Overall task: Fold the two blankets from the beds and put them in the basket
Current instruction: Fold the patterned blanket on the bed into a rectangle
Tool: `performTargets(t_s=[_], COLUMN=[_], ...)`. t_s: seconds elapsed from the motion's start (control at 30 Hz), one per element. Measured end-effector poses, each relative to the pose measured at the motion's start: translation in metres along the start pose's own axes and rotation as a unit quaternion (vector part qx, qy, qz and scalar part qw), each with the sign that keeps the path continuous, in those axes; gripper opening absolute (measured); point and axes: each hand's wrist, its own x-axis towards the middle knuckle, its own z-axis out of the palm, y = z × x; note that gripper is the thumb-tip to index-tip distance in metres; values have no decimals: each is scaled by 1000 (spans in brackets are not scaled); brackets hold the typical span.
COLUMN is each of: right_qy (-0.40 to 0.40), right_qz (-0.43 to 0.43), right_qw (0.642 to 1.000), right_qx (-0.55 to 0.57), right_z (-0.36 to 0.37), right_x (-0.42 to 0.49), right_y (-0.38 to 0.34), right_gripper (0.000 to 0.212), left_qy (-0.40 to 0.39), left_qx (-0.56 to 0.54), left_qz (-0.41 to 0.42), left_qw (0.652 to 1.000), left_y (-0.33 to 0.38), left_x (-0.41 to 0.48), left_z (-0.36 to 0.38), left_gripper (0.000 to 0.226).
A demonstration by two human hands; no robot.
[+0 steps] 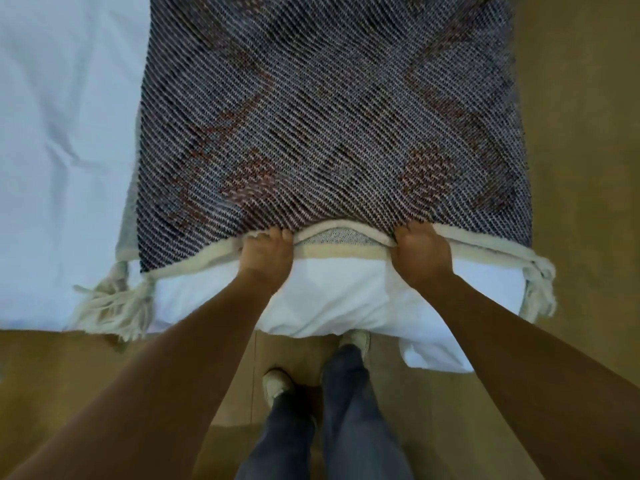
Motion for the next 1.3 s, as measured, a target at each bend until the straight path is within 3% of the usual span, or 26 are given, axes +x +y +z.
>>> performTargets(t_s=[0.17,0.27,0.43,0.5,0.57,0.63,0.7,0.73,0.87,0.97,1.2,1.3], right_qy=[-59,-45,9,21,9,0,2,4,1,-9,3,1], right_qz=[52,55,27,-13,-61,-106,-150,-170,-220,-241,-253,-269], right_qw=[997,997,999,998,996,991,984,981,970,963,962,959], right_qx=[-29,-8,37,59,64,78,94,95,100,122,102,88], right_z=[6,8,7,6,4,1,0,0,0,1,5,17], right_x=[-26,-30,-38,-39,-35,-27,-19,-15,0,10,24,24], right_y=[-1,-9,-33,-50,-71,-99,-132,-148,-208,-248,-298,-315], right_gripper=[20,24,28,27,25,22,18,17,15,15,20,20], left_qy=[-27,-22,-2,38,103,162,190,183,51,-6,108,113], left_qx=[7,-16,-198,-220,-276,-357,-402,-400,-377,-452,-491,-427], left_qz=[26,8,-97,-124,-167,-247,-340,-374,-434,-400,-375,-364], left_qw=[999,1000,975,967,941,886,829,816,816,798,779,820], left_y=[6,2,-15,-33,-54,-76,-103,-116,-150,-162,-179,-213], left_x=[-45,-44,-47,-55,-63,-67,-67,-67,-58,-49,-57,-65], left_z=[24,21,15,17,19,19,24,27,42,53,68,84], left_gripper=[26,30,29,27,20,14,16,23,52,49,24,24])
